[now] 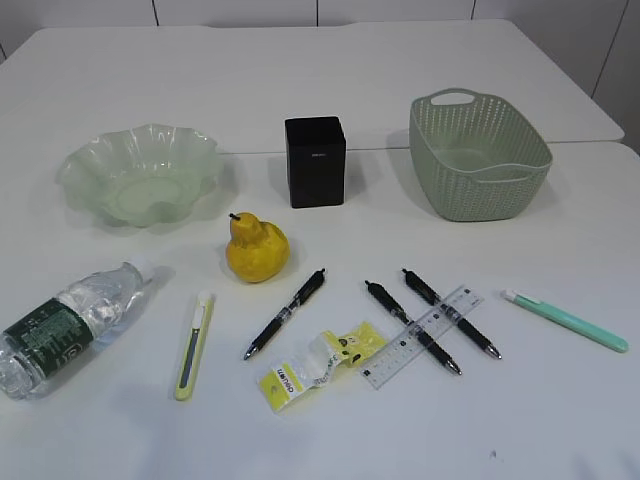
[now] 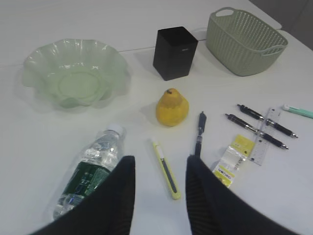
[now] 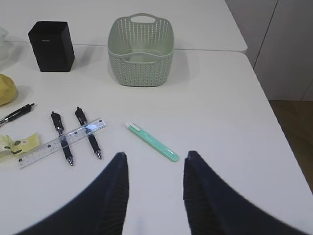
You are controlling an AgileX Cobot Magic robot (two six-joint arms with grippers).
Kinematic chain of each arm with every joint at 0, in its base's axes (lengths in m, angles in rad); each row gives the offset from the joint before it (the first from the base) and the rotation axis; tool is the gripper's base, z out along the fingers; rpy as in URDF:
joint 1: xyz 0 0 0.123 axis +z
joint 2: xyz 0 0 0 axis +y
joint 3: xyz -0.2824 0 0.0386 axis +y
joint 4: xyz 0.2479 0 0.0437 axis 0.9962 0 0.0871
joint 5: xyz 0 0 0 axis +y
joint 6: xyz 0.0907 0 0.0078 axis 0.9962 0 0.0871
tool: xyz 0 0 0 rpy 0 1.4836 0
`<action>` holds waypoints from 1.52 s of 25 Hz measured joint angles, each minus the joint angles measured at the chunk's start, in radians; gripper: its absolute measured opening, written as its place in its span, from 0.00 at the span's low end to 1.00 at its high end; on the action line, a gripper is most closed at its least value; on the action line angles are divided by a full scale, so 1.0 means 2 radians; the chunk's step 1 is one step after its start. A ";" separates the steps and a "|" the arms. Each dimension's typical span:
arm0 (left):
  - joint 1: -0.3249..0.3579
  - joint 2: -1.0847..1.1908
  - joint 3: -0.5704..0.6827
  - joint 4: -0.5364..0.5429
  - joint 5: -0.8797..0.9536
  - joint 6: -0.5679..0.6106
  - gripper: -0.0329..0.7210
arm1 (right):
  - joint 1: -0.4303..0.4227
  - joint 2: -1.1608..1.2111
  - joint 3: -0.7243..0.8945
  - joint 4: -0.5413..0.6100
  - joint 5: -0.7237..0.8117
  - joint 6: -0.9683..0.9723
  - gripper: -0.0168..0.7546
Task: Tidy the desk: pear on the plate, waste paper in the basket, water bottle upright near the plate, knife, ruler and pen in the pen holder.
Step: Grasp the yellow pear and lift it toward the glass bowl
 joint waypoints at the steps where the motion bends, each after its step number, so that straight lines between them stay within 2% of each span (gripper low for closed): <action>1: 0.000 0.017 -0.008 -0.012 0.000 0.006 0.37 | 0.000 0.000 0.000 -0.001 0.000 0.000 0.43; 6: 0.000 0.095 -0.054 -0.050 0.010 0.022 0.41 | 0.000 0.000 0.000 -0.003 0.000 0.000 0.43; 14: 0.000 0.163 -0.119 -0.057 0.045 0.086 0.44 | 0.000 0.000 0.000 -0.003 0.000 0.000 0.43; 17: 0.000 0.178 -0.126 -0.040 0.070 0.098 0.44 | 0.000 0.000 0.000 -0.004 0.000 0.000 0.43; 22: 0.000 0.205 -0.126 0.019 0.132 0.100 0.44 | 0.000 0.000 0.000 -0.004 0.000 0.000 0.43; 25: 0.000 0.215 -0.126 0.061 0.146 0.089 0.44 | 0.000 0.000 0.000 -0.004 0.000 0.000 0.43; 32: 0.000 0.219 -0.126 0.132 0.157 -0.009 0.44 | 0.000 0.000 0.000 -0.004 0.000 0.000 0.43; 34: 0.000 0.221 -0.126 0.145 0.158 -0.042 0.44 | 0.000 0.000 0.000 -0.004 0.000 0.000 0.43; 38: 0.000 0.245 -0.128 0.151 0.161 -0.063 0.44 | 0.000 0.000 0.000 -0.004 0.000 0.000 0.43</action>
